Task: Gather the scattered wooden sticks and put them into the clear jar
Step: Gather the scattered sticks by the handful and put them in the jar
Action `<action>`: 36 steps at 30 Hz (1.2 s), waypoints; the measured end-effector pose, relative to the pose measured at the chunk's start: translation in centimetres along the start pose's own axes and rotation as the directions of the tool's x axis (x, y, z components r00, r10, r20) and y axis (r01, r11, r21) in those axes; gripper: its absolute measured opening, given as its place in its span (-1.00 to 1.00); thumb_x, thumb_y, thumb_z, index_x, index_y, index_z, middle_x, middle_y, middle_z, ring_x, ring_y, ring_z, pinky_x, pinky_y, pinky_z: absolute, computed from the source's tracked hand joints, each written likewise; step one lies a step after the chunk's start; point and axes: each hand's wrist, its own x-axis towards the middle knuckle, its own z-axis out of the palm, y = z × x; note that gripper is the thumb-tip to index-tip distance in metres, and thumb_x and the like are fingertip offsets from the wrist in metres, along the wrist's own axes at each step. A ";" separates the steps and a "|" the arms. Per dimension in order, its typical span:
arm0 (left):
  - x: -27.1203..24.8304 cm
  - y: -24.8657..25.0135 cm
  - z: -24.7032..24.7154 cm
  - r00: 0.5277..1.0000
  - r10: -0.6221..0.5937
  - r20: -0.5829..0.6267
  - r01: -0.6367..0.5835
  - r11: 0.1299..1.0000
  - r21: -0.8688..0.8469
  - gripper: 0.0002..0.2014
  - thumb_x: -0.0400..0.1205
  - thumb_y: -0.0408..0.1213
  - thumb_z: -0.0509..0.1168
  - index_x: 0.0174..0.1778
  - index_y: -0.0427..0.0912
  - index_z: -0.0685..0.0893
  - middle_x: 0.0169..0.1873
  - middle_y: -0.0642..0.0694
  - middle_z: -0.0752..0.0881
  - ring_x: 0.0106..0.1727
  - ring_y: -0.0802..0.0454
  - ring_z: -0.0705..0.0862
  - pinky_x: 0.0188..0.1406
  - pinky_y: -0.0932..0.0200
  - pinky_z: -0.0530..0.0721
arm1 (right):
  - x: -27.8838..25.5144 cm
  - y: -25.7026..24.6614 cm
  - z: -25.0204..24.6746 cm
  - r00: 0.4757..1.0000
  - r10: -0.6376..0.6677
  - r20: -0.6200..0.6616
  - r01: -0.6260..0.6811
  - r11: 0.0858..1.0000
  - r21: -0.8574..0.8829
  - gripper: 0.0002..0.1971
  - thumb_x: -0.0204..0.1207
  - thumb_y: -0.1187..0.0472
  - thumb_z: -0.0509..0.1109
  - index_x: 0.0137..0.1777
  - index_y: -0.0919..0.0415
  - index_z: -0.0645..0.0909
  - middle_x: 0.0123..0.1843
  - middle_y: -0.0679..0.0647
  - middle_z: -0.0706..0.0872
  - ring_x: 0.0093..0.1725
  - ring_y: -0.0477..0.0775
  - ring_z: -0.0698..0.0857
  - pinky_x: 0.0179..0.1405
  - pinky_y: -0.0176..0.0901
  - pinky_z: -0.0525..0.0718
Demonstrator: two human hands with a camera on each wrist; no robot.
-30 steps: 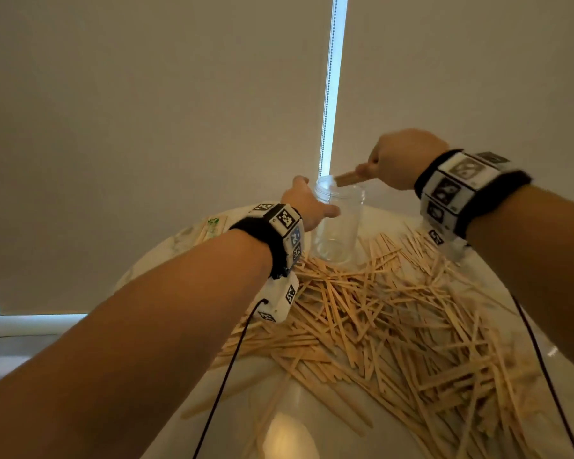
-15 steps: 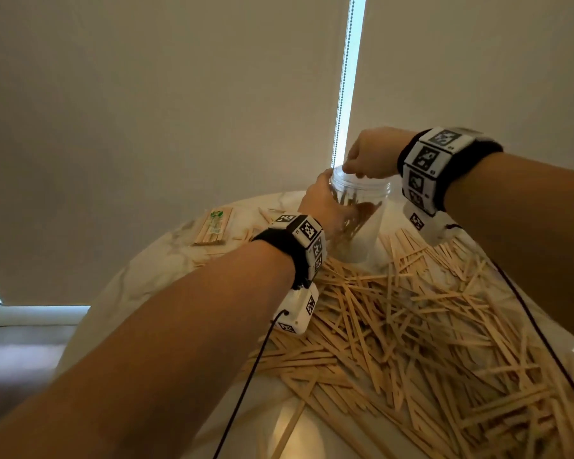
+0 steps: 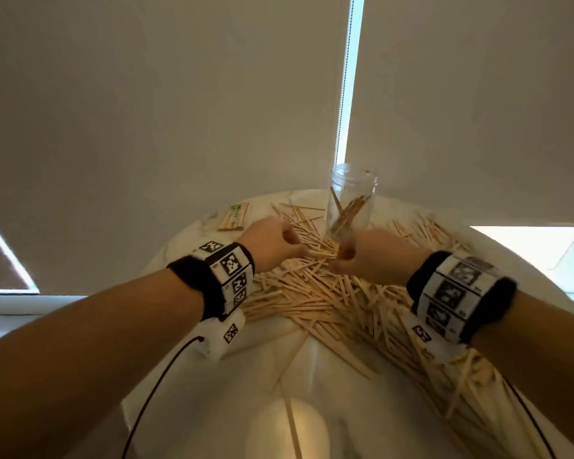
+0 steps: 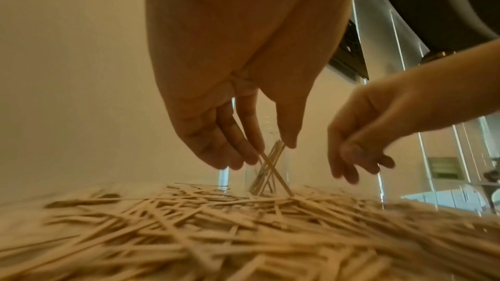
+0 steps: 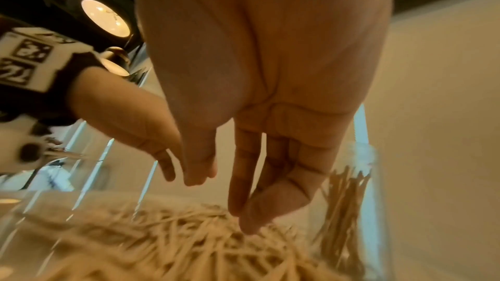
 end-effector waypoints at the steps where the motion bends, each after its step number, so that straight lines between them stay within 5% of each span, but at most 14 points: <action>1: -1.1 -0.5 -0.2 0.999 -0.016 0.040 0.014 0.998 0.054 -0.67 0.52 0.14 0.51 0.00 -0.03 0.76 -0.09 0.05 0.76 -0.05 0.10 0.72 -0.12 0.16 0.67 | -0.9 -0.6 0.9 0.997 0.005 0.083 -0.002 0.999 -0.042 -0.43 0.50 -0.40 0.34 0.11 0.11 0.75 -0.09 -0.01 0.78 -0.10 -0.03 0.72 0.00 -0.07 0.74; 3: -3.1 -1.6 -0.4 0.993 -0.066 0.096 0.051 0.988 0.148 -0.54 0.44 0.27 0.51 0.05 -0.01 0.74 -0.03 0.04 0.77 -0.01 0.08 0.72 0.02 0.05 0.73 | -2.3 -1.7 2.4 0.975 0.030 0.219 0.002 0.990 -0.140 -0.11 0.28 -0.62 0.30 0.28 0.16 0.64 0.15 0.06 0.74 0.09 0.09 0.69 0.15 0.05 0.72; 6: -5.5 -3.0 -0.2 0.976 -0.156 0.153 0.109 0.954 0.281 -0.11 0.28 0.46 0.49 0.42 -0.04 0.61 0.32 -0.03 0.69 0.28 -0.01 0.66 0.28 0.01 0.66 | -3.2 -2.7 4.3 0.956 0.068 0.287 0.004 0.970 -0.243 0.13 0.04 -0.67 0.41 0.46 0.16 0.49 0.38 0.15 0.52 0.28 0.22 0.56 0.27 0.13 0.65; 8: -6.5 -4.2 0.2 0.953 -0.232 0.194 0.144 0.912 0.383 0.21 0.13 0.56 0.47 0.63 -0.07 0.38 0.51 -0.12 0.53 0.46 -0.13 0.55 0.44 -0.08 0.56 | -3.1 -3.0 5.0 0.960 0.080 0.270 -0.015 0.972 -0.232 0.16 0.00 -0.63 0.48 0.50 0.16 0.46 0.42 0.17 0.44 0.32 0.26 0.54 0.29 0.19 0.65; 10: -7.1 -5.2 0.6 0.929 -0.303 0.212 0.179 0.869 0.461 0.32 0.01 0.65 0.41 0.62 -0.07 0.33 0.50 -0.16 0.50 0.43 -0.18 0.55 0.41 -0.14 0.58 | -2.9 -3.2 4.8 0.959 0.079 0.271 -0.020 0.977 -0.212 0.05 0.11 -0.55 0.52 0.48 0.17 0.50 0.39 0.15 0.48 0.28 0.24 0.58 0.25 0.15 0.68; 14: -7.4 -5.6 1.0 0.959 -0.254 0.130 0.158 0.853 0.497 -0.31 0.45 0.41 0.38 0.19 -0.14 0.66 0.14 -0.14 0.67 0.09 -0.11 0.67 0.14 -0.05 0.69 | -2.5 -2.8 4.2 0.974 0.053 0.219 -0.020 0.989 -0.150 -0.32 0.38 -0.31 0.54 0.31 0.18 0.65 0.19 0.09 0.72 0.13 0.14 0.68 0.18 0.05 0.72; 19: -7.0 -4.9 1.9 0.983 -0.150 0.105 0.081 0.873 0.482 -0.57 0.64 0.10 0.38 0.34 -0.04 0.63 0.35 -0.15 0.50 0.35 -0.17 0.51 0.27 -0.02 0.57 | -2.2 -2.5 4.3 0.981 0.076 0.178 -0.055 0.991 -0.124 -0.50 0.44 -0.22 0.53 0.11 0.22 0.70 0.00 0.09 0.75 0.01 0.12 0.69 0.03 -0.02 0.73; 22: -6.5 -4.2 2.7 0.986 -0.086 0.143 0.011 0.888 0.460 -0.64 0.68 -0.01 0.37 0.32 -0.09 0.61 0.33 -0.14 0.51 0.31 -0.14 0.52 0.23 0.03 0.56 | -2.0 -2.9 4.3 0.979 0.098 0.176 -0.071 0.986 -0.153 -0.63 0.47 -0.15 0.51 -0.18 0.17 0.60 -0.22 0.05 0.62 -0.11 0.12 0.63 -0.29 -0.15 0.58; 26: -6.1 -3.5 3.6 0.985 -0.005 0.171 -0.075 0.885 0.460 -0.71 0.71 -0.20 0.26 0.33 -0.17 0.54 0.27 -0.18 0.59 0.25 -0.16 0.58 0.28 -0.05 0.59 | -1.7 -3.4 4.3 0.976 0.125 0.180 -0.098 0.984 -0.150 -0.66 0.50 -0.07 0.51 0.06 0.21 0.68 -0.09 0.07 0.67 -0.02 0.13 0.68 -0.07 -0.08 0.69; 36: -5.4 -3.2 4.4 0.966 -0.016 0.256 -0.131 0.829 0.544 -0.65 0.73 -0.21 0.18 0.43 -0.22 0.45 0.41 -0.27 0.45 0.44 -0.28 0.43 0.42 -0.21 0.50 | -2.5 -3.1 4.3 0.973 0.187 0.137 -0.157 0.966 -0.204 -0.68 0.62 -0.01 0.41 0.13 0.26 0.72 -0.10 0.06 0.63 -0.08 0.08 0.60 -0.08 -0.16 0.62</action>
